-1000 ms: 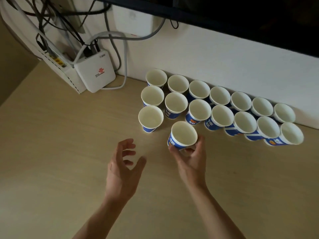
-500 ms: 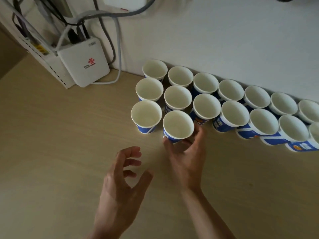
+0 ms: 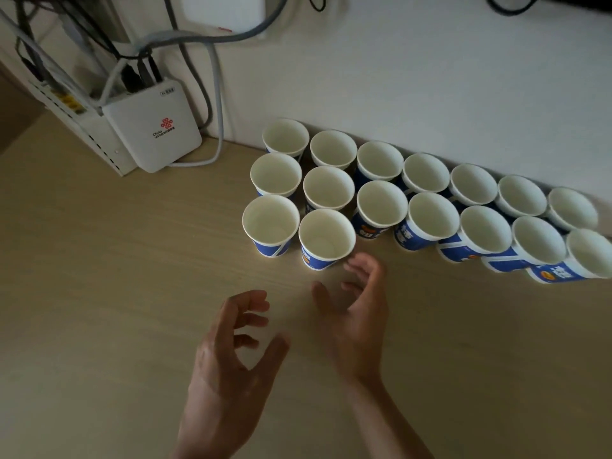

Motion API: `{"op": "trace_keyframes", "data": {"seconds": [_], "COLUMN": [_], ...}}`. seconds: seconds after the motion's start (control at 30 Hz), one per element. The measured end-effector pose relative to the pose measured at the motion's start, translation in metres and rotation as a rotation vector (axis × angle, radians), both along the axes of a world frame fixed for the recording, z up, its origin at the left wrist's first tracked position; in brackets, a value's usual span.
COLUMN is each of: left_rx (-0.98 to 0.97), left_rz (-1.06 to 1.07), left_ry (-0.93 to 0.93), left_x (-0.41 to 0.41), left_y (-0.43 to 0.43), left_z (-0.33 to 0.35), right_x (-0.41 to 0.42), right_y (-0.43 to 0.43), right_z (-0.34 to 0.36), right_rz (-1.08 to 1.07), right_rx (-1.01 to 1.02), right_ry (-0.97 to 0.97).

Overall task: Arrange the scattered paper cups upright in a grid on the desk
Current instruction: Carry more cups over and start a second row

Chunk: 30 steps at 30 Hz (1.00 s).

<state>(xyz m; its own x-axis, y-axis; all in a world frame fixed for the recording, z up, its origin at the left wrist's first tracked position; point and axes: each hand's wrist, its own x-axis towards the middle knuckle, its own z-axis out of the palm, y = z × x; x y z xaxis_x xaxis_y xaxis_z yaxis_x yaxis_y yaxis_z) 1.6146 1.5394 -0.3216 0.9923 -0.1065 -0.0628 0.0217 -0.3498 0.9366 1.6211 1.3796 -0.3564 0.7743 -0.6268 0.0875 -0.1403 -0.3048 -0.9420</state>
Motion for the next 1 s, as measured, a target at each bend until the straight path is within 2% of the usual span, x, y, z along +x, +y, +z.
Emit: {"op": "trace_keyframes", "data": {"seconds": [0.3,0.43,0.7,1.0], "left_rx": [-0.017,-0.034,-0.055,-0.085], "left_rz": [-0.162,-0.27,-0.47,-0.587], "left_ry": [0.147,0.152,0.08,0.055], "left_x": [-0.034,-0.063,-0.144,-0.285], "left_y": [-0.012,-0.027,-0.083,-0.175], "left_z": [0.08,0.122,0.18,0.221], "right_x": [-0.106,-0.16,-0.267,-0.398], "right_y": [-0.012,-0.022,-0.06,-0.136], "right_z": [0.078,0.119,0.173,0.219], "right_rz": [-0.139,-0.202,-0.36,-0.45], "right_rx": [0.11,0.148,0.24,0.278], "right_ry": [0.143,0.154,0.049,-0.143]}}
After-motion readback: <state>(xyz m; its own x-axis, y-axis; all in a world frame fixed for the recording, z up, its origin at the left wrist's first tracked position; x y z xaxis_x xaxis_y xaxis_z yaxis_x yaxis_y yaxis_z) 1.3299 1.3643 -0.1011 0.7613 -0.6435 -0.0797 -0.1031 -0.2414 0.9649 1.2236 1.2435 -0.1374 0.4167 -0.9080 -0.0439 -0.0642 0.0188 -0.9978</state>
